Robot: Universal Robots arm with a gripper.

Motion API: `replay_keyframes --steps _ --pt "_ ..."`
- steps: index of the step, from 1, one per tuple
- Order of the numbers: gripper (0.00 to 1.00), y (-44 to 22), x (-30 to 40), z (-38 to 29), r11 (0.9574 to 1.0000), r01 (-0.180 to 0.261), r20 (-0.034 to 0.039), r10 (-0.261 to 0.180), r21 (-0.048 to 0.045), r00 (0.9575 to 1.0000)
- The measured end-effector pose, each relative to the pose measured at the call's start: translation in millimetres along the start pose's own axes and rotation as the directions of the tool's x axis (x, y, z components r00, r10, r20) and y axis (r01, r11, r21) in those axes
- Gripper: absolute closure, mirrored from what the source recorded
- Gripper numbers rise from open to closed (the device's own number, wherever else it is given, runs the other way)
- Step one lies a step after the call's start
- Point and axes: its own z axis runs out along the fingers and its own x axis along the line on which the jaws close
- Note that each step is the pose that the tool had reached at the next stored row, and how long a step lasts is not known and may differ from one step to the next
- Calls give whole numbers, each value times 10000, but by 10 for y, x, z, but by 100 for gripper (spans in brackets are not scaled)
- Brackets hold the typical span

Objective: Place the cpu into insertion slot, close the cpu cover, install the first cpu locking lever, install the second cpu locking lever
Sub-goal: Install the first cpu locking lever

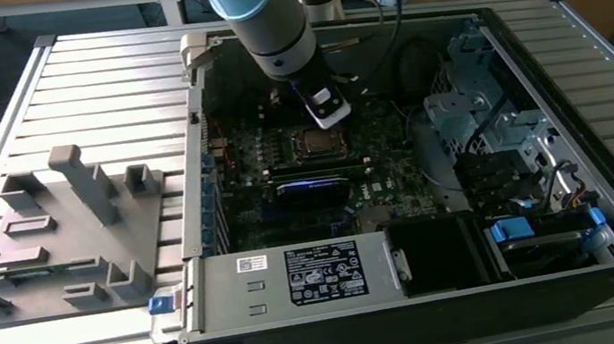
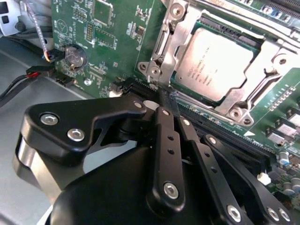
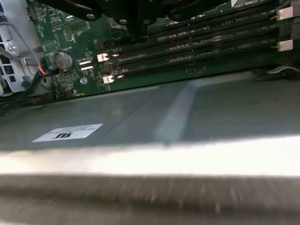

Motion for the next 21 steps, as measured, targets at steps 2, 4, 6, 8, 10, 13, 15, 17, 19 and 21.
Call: replay_keyframes --steps 2,4,6,8,10,13,15,17,19,21 --pt "90 12 -12 -37 10000 0 0 0 0 10000" --pt "90 28 -27 -83 10000 0 0 0 -1 10000" --pt "90 40 -39 -121 10000 0 -1 0 0 10000" --pt "90 50 -49 -151 10000 1 0 -1 1 10000" --pt "90 52 -50 -155 10000 0 1 0 -2 10000" --pt "90 52 -50 -155 10000 1 0 -1 -2 10000" --pt "90 52 -51 -155 10000 -16 -103 16 51 9999" --pt "90 51 -51 -150 9998 -44 -322 50 189 9995" --pt "90 50 -51 -147 9994 -65 -540 83 336 9985" --pt "90 49 -51 -143 9988 -82 -757 118 484 9971"
